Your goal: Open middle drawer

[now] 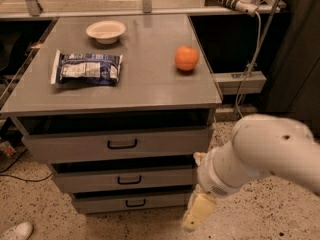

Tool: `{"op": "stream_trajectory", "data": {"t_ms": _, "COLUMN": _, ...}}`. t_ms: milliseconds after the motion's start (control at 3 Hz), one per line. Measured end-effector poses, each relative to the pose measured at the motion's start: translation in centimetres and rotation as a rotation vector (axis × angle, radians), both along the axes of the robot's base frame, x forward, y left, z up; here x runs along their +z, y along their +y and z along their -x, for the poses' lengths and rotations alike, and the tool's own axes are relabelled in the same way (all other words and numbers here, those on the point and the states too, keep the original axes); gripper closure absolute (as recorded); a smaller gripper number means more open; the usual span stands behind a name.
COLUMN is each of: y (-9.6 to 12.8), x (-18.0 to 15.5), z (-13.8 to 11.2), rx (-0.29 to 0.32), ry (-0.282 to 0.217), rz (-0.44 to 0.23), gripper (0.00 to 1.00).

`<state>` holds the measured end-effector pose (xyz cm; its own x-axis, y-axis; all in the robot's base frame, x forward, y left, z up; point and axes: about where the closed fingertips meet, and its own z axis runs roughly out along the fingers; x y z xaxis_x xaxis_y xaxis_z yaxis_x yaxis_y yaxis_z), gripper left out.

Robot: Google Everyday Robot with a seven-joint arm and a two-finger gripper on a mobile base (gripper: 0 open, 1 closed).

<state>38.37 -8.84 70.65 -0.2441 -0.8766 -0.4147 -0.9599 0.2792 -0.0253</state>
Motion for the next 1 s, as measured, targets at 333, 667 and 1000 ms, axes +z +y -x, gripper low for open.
{"op": "stream_trajectory", "data": {"t_ms": 333, "y": 3.8, "x": -5.2, "z": 0.2, "rx": -0.004, "ry": 0.006, "rz": -0.036, "gripper": 0.0}}
{"op": "stream_trajectory", "data": {"t_ms": 667, "y": 6.8, "x": -9.0, "z": -0.7, "rx": -0.018, "ry": -0.01, "rz": -0.081, "gripper": 0.0}}
{"op": "stream_trajectory", "data": {"t_ms": 1000, "y": 7.0, "x": -8.8, "z": -1.7, "rx": -0.034, "ry": -0.042, "rz": -0.096, "gripper": 0.0}}
